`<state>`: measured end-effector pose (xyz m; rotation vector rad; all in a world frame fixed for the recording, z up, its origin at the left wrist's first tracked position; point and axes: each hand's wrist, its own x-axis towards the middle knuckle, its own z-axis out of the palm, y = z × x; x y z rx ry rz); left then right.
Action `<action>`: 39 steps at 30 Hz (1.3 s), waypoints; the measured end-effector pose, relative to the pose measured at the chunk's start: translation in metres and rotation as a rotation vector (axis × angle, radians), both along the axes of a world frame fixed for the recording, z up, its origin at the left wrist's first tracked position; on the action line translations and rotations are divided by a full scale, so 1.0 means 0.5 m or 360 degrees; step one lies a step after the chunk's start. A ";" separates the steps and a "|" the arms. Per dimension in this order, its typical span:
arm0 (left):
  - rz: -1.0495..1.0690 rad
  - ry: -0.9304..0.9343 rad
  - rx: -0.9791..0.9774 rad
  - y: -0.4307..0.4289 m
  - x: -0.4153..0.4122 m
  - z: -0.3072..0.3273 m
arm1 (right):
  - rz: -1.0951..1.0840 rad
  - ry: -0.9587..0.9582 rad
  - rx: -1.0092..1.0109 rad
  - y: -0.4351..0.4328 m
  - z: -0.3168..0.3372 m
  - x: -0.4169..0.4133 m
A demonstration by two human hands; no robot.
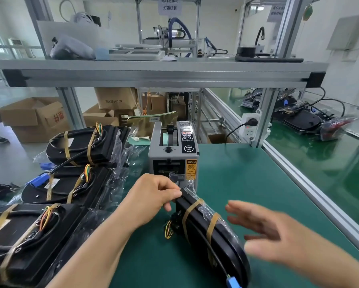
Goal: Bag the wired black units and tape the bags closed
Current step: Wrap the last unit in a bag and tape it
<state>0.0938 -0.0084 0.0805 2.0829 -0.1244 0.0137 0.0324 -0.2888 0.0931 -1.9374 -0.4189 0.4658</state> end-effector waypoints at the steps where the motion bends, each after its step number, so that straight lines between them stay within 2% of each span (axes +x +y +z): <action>1: 0.0016 -0.0005 -0.0010 -0.001 -0.001 -0.002 | -0.0025 0.0041 -0.0034 0.004 0.020 0.017; 4: 0.0064 -0.0026 -0.0040 -0.011 -0.004 -0.006 | -0.0171 -0.0115 -0.0509 0.073 0.060 0.067; 7: 0.0096 -0.0063 -0.0077 -0.020 -0.010 -0.005 | -0.0019 -0.0337 -0.0979 0.169 0.070 0.100; 12: 0.0130 -0.0137 -0.0010 -0.030 -0.035 -0.003 | -0.0029 -0.0310 -0.1143 0.223 0.043 0.127; 17: 0.0085 -0.0168 -0.0154 -0.033 -0.060 0.000 | -0.0053 -0.0265 -0.0791 0.185 0.045 0.113; 22: 0.0441 -0.0414 -0.0167 -0.018 -0.064 -0.013 | -0.0044 -0.0117 -0.0219 0.113 0.051 0.090; 26: 0.0183 -0.0414 -0.0088 -0.024 -0.056 0.008 | 0.0045 0.0078 0.0300 0.073 0.043 0.078; 32: -0.0250 -0.0524 -0.0578 -0.040 -0.046 0.067 | 0.0157 0.0014 0.0476 0.046 0.037 0.061; 37: -0.0458 -0.0503 -0.0608 -0.048 -0.032 0.103 | 0.0192 -0.0042 0.0519 0.028 0.036 0.054; 39: -0.0379 -0.0499 -0.0670 -0.049 -0.024 0.103 | 0.0150 -0.0102 0.0528 0.025 0.030 0.049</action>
